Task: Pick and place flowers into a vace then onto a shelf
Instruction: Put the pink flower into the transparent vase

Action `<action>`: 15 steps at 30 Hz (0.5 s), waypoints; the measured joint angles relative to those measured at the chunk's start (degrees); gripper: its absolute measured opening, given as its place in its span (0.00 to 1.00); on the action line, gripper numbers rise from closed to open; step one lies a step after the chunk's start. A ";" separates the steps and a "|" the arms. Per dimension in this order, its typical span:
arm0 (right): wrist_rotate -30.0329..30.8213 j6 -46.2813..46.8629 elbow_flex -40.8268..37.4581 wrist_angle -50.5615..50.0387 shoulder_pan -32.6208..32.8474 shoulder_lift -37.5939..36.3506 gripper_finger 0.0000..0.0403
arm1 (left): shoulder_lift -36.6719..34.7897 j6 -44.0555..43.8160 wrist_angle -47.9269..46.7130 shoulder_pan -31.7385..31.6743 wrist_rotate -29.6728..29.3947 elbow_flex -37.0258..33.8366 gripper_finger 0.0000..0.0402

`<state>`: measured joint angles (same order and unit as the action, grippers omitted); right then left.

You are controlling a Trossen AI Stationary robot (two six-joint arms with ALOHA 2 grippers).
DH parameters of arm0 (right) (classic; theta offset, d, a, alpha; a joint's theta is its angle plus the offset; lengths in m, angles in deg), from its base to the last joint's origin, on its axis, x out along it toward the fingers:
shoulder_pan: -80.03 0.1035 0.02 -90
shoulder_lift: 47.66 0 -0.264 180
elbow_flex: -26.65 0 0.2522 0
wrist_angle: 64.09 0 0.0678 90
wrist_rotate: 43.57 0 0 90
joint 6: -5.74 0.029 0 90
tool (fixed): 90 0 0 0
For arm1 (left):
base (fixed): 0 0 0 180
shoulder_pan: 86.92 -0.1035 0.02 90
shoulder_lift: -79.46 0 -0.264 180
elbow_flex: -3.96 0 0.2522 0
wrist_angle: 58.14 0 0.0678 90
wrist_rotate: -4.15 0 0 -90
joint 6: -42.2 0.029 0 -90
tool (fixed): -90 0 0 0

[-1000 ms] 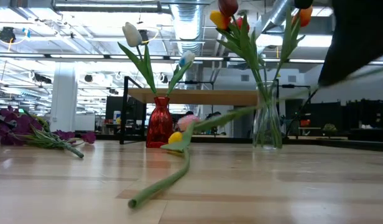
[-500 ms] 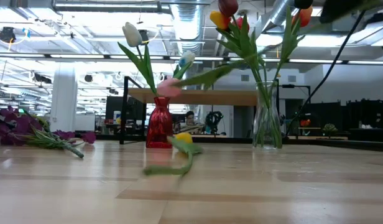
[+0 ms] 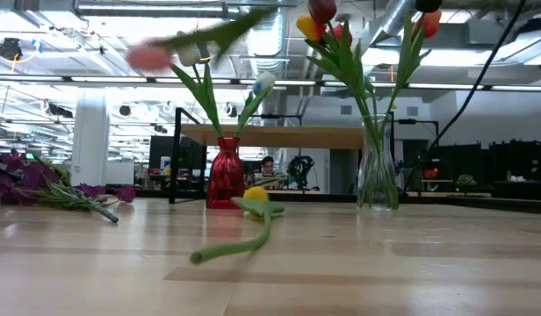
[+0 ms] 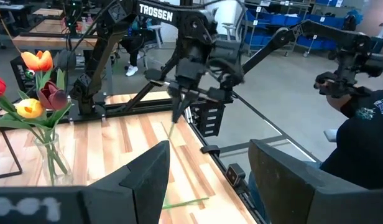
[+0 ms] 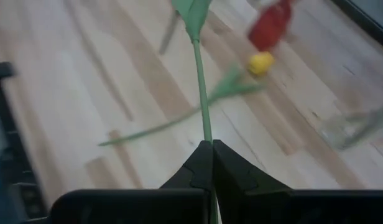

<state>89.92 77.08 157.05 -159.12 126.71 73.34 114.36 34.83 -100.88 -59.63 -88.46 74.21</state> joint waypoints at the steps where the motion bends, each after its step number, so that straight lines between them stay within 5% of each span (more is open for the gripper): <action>1: -0.01 -2.73 0.90 1.13 -0.04 0.01 0.00 | 0.00 0.00 0.05 0.00 -0.06 0.00 0.52; 15: 3.62 -37.10 14.39 11.56 -0.60 0.05 0.00 | 0.00 0.02 0.23 0.01 -0.35 0.00 0.52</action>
<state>93.53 39.98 171.44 -147.55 126.12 73.39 114.36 34.85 -100.65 -59.62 -88.81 74.21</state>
